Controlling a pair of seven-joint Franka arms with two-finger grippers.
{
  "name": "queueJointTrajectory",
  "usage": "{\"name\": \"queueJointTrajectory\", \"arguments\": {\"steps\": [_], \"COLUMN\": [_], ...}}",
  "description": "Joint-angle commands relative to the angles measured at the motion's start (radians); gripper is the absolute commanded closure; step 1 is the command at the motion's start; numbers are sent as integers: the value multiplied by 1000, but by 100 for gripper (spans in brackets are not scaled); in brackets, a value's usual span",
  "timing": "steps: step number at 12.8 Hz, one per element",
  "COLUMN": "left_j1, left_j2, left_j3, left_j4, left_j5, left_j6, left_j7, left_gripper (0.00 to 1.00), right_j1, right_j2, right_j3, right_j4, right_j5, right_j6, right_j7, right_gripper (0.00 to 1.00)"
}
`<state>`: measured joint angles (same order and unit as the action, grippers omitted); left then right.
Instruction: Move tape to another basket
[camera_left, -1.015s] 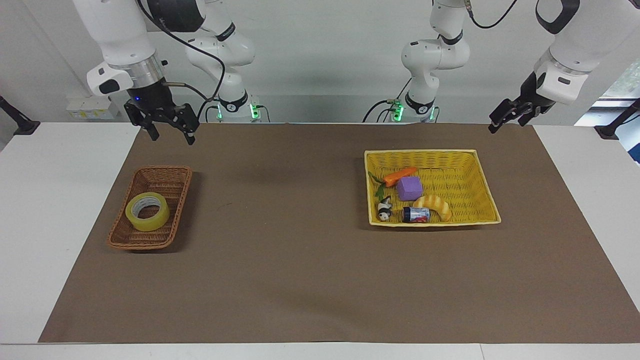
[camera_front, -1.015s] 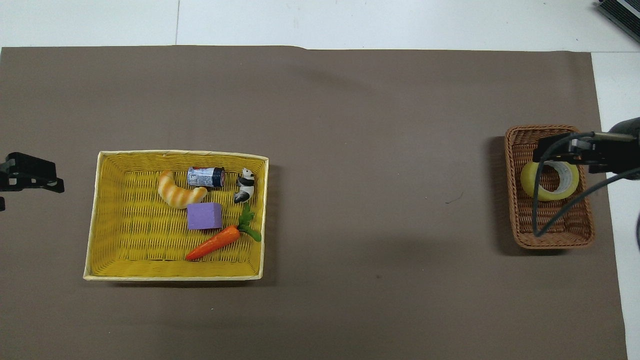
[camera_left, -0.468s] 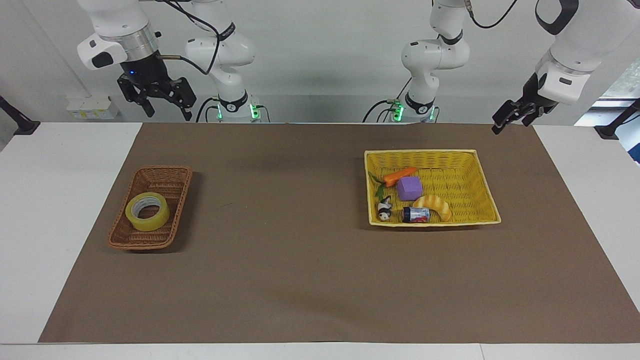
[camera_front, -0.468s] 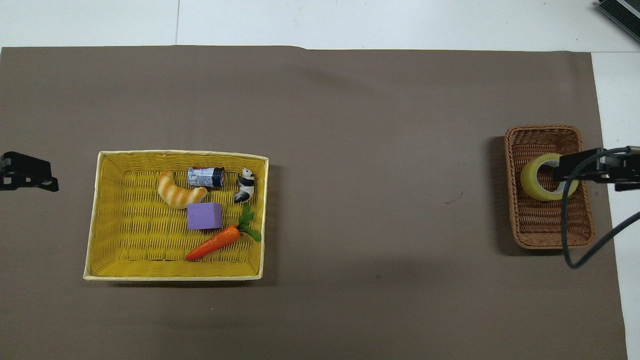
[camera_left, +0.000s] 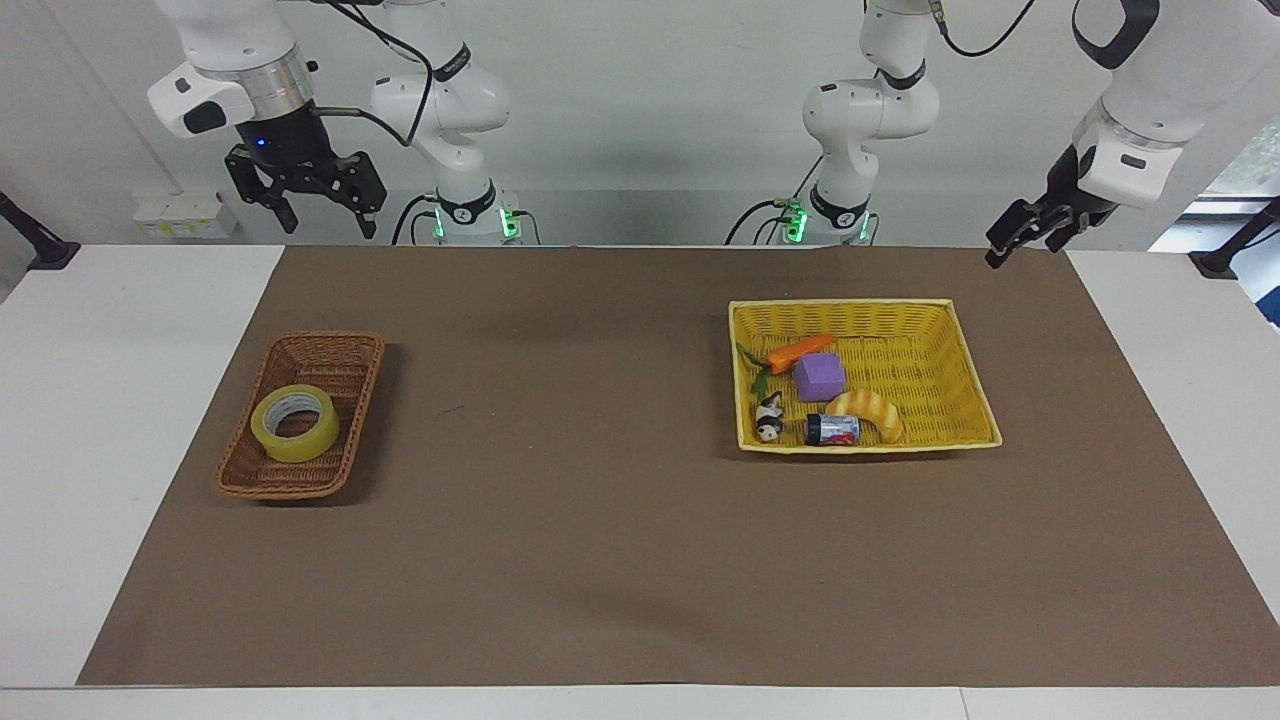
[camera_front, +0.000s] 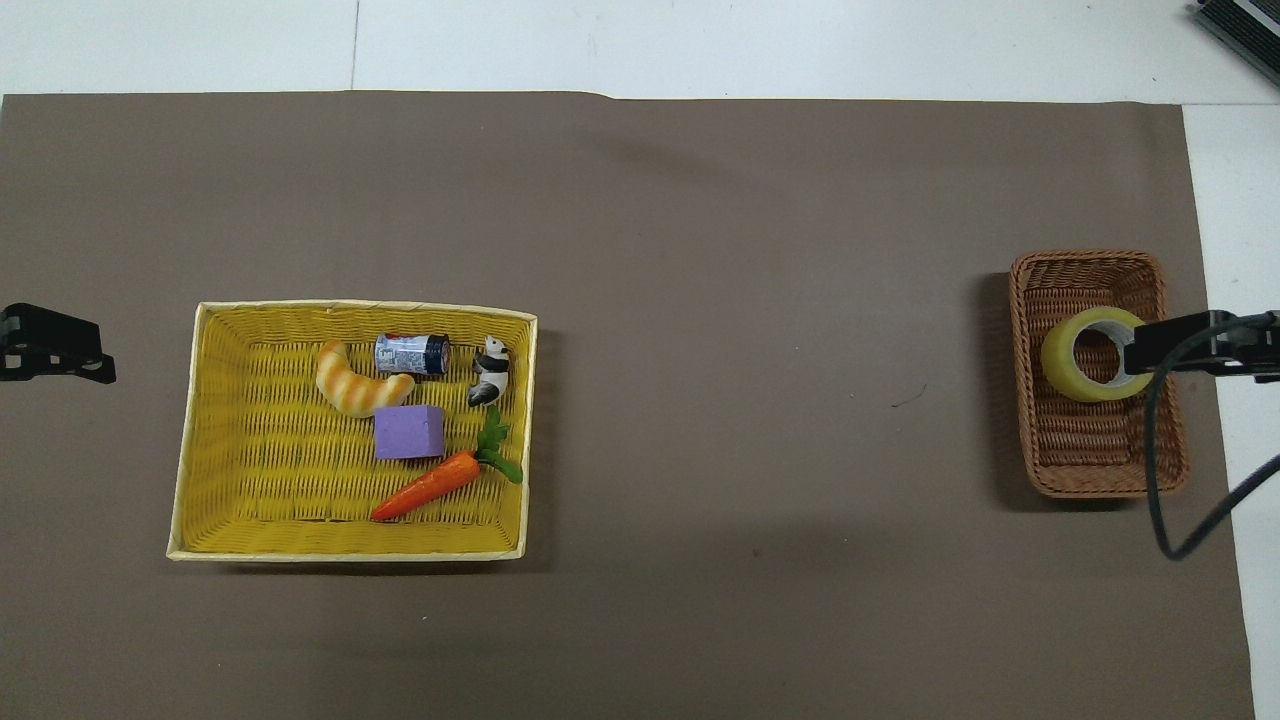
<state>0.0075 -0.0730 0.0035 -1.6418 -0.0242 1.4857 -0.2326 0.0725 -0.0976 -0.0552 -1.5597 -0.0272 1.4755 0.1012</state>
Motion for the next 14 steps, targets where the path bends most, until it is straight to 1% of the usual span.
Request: {"name": "queueJointTrajectory", "arguments": {"steps": [1, 4, 6, 8, 14], "left_j1": [8, 8, 8, 8, 8], "left_j2": [-13, -13, -13, -13, -13], "left_j3": [-7, -7, -7, -7, -7], "left_j4": [-6, -6, -6, -6, -6], "left_j5": [12, 10, 12, 12, 12], "left_j6": [8, 8, 8, 8, 8], "left_j7": [-1, -1, -1, -1, -1], "left_gripper": [0, 0, 0, 0, 0], "right_j1": [-8, -14, -14, -14, -20], "right_j2": [-40, -50, -50, -50, -47], "right_j3": [3, -3, -6, -6, -11], "right_j4": [-19, -36, -43, -49, -45], "right_j5": [-10, -7, -7, -8, -7], "right_j6": [-18, -18, -15, -9, -1], "right_j7": [-26, -28, -73, -74, -80], "right_gripper": [0, 0, 0, 0, 0]}}
